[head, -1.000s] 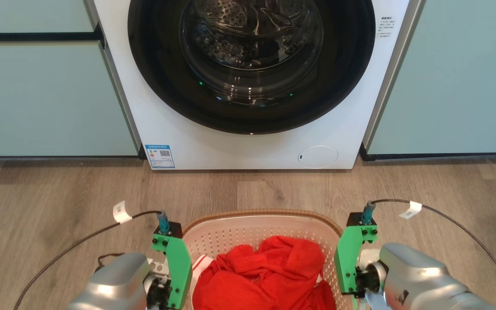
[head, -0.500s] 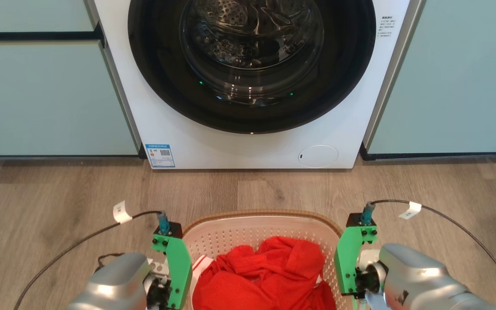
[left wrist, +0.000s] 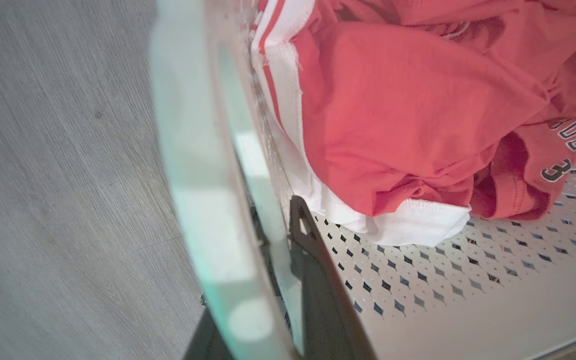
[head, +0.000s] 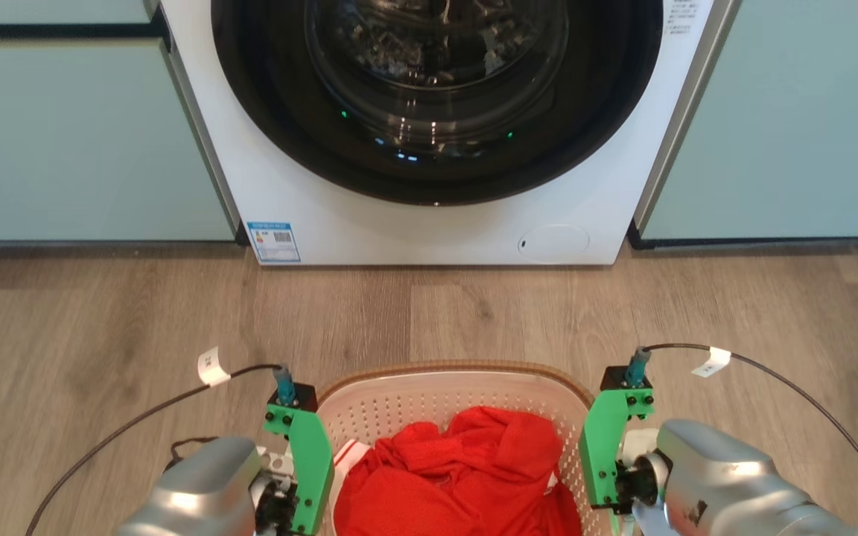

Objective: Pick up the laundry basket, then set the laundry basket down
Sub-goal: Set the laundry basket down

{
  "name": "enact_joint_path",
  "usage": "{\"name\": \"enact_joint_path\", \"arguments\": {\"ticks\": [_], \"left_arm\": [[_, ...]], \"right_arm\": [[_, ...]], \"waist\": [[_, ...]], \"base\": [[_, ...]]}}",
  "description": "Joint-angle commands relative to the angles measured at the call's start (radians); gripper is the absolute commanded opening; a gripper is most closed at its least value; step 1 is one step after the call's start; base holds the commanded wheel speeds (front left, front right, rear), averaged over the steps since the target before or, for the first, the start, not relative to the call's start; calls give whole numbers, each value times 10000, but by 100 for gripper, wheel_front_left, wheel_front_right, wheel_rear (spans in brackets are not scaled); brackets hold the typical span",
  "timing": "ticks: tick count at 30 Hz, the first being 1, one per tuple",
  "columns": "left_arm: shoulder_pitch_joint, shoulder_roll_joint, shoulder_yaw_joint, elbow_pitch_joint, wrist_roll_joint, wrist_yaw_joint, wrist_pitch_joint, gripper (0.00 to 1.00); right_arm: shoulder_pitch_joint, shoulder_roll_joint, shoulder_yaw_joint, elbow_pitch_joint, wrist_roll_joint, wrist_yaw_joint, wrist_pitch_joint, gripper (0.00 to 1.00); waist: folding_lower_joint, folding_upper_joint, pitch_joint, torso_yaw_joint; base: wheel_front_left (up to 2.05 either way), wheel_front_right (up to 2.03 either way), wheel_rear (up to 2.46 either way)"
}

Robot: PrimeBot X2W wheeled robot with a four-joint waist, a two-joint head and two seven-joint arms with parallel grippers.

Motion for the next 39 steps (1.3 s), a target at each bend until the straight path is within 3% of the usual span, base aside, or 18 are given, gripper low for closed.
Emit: {"name": "enact_joint_path", "arguments": {"ticks": [1, 18, 39], "left_arm": [[-289, -86, 25, -282, 187, -96, -49, 0], [-1013, -357, 25, -295, 429, -96, -780, 0], [-3160, -723, 25, 799, 1489, -92, -4498, 0]], "right_arm": [[-754, 203, -9, -192, 34, 75, -263, 0], [-1458, 203, 29, 7, -103, 75, -824, 0], [-3076, 152, -47, 231, -771, 75, -4210, 0]], "waist": [[0, 0, 201, 17], [0, 0, 2523, 27], [0, 0, 7109, 8]], "base": [[0, 0, 0], [0, 0, 0], [0, 0, 0]]}}
